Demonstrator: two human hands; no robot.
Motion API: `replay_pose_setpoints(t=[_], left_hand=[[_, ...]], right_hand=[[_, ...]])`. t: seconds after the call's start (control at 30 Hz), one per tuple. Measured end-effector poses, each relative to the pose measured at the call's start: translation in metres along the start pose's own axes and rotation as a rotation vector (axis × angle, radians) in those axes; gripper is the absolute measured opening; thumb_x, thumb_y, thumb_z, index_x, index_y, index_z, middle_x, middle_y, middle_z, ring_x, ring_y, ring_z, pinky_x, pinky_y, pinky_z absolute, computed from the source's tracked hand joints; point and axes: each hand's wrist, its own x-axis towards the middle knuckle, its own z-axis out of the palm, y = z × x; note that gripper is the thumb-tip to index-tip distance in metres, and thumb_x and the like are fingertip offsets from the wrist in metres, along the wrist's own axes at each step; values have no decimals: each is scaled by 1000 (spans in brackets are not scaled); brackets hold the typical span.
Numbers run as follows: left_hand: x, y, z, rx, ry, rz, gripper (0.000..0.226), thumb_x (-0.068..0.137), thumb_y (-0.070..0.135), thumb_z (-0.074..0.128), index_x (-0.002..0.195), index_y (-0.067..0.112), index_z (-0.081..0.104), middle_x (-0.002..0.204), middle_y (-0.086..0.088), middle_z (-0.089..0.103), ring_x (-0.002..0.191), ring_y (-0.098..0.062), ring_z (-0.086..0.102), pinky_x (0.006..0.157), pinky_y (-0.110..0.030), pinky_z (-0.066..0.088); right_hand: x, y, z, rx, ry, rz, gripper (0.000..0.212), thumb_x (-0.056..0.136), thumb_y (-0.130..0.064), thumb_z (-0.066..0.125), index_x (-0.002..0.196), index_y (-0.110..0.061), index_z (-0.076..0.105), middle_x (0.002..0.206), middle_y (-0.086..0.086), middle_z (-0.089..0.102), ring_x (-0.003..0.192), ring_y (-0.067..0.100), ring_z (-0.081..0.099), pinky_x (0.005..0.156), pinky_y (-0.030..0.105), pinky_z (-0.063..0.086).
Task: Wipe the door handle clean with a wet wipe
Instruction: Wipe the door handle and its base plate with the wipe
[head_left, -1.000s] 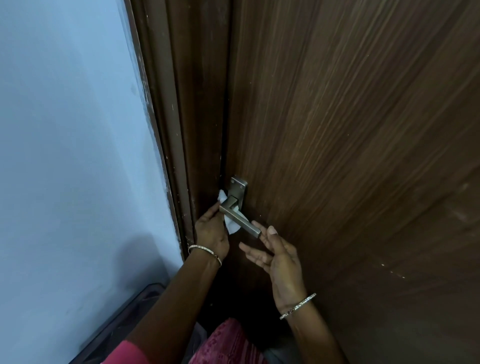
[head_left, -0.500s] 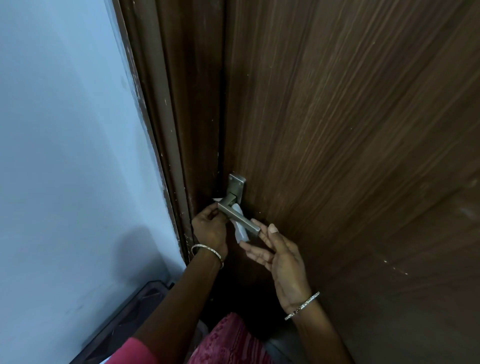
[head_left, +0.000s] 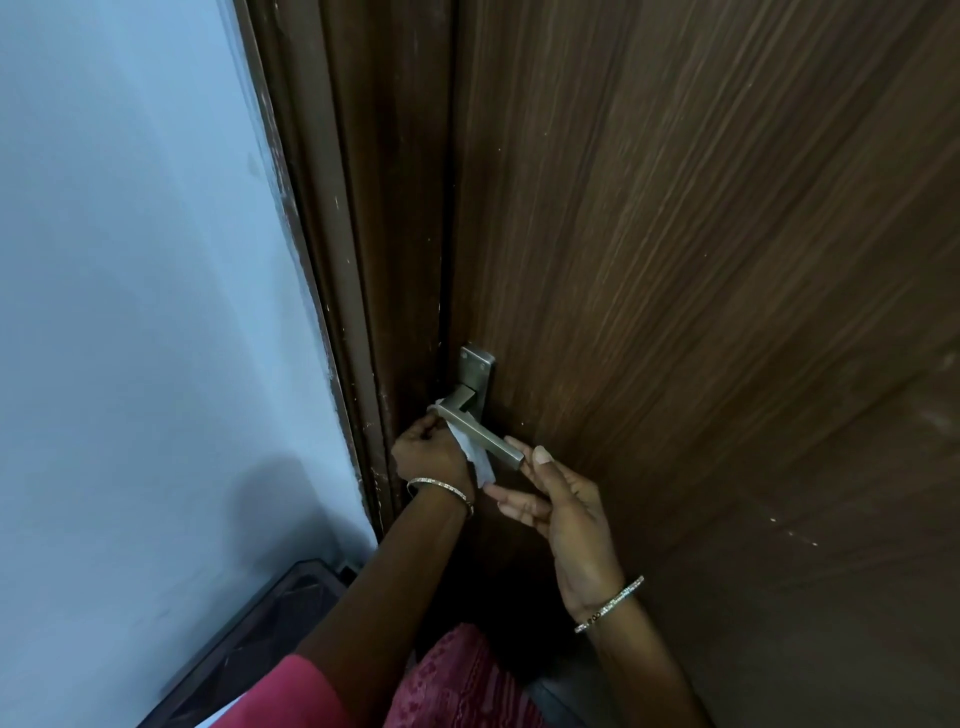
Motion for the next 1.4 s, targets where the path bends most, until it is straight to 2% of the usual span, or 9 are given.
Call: replay_pose_setpoints(t=[0.1, 0.27, 0.47, 0.67, 0.8, 0.9, 1.1, 1.23, 1.4], left_hand=[[-7, 8, -7, -193, -63, 76, 12, 81, 14, 69, 89, 16, 77, 99, -17, 73, 94, -34, 69, 92, -46, 54], [-20, 23, -27, -260, -300, 102, 30, 92, -9, 48, 96, 8, 72, 103, -21, 70, 94, -33, 65, 85, -39, 53], [-34, 38, -40, -419, -461, -38, 22, 96, 16, 50, 105, 7, 68, 102, -10, 71, 98, -24, 65, 81, -35, 53], [-43, 30, -31, -346, -325, 153, 15, 87, 19, 69, 96, 9, 75, 94, -10, 75, 89, -23, 70, 83, -38, 55], [-43, 26, -28, 33, 11, 603, 12, 82, 25, 74, 91, 19, 79, 83, 6, 76, 78, -2, 69, 76, -23, 55], [-45, 28, -36, 140, 70, 785, 12, 85, 25, 72, 92, 18, 79, 82, 10, 74, 76, 1, 68, 71, -16, 53], [-37, 35, -38, 282, -77, 882, 13, 91, 22, 64, 98, 19, 76, 87, 13, 72, 78, 5, 65, 71, -8, 47], [-34, 41, -31, 298, -68, 879, 16, 91, 24, 62, 97, 22, 76, 80, 15, 69, 70, -2, 66, 68, -21, 51], [-38, 40, -46, 354, -58, 912, 16, 88, 24, 67, 99, 20, 77, 87, 12, 74, 75, 7, 65, 70, -10, 50]], right_hand=[[0, 0, 1, 11, 7, 0, 37, 104, -36, 42, 124, -22, 70, 125, -2, 72, 99, 23, 76, 96, 40, 54], [0, 0, 1, 13, 10, 4, 36, 105, -35, 42, 123, -22, 70, 127, -3, 70, 98, 23, 76, 92, 37, 55], [-2, 0, 3, 19, 10, -2, 36, 105, -35, 41, 123, -22, 70, 129, -1, 69, 98, 24, 76, 90, 34, 55], [-3, -1, 4, 10, 11, -5, 36, 105, -35, 40, 124, -23, 69, 130, -1, 69, 97, 23, 76, 87, 31, 55], [-3, 1, 5, 21, 21, 1, 36, 105, -34, 41, 122, -22, 70, 130, 1, 69, 97, 25, 76, 89, 34, 54], [-3, 1, 3, 22, 10, -1, 37, 105, -36, 42, 125, -21, 69, 131, 0, 67, 98, 24, 76, 92, 36, 55], [-2, 1, 4, 33, 11, -7, 37, 104, -36, 42, 125, -20, 69, 132, -1, 67, 96, 25, 77, 92, 38, 55], [-3, 0, 3, 47, 6, -7, 37, 104, -35, 43, 124, -19, 69, 129, -2, 68, 95, 25, 77, 87, 34, 55], [-3, 1, 3, 44, -5, -8, 37, 104, -35, 42, 126, -19, 68, 131, 1, 68, 95, 25, 77, 86, 31, 55]])
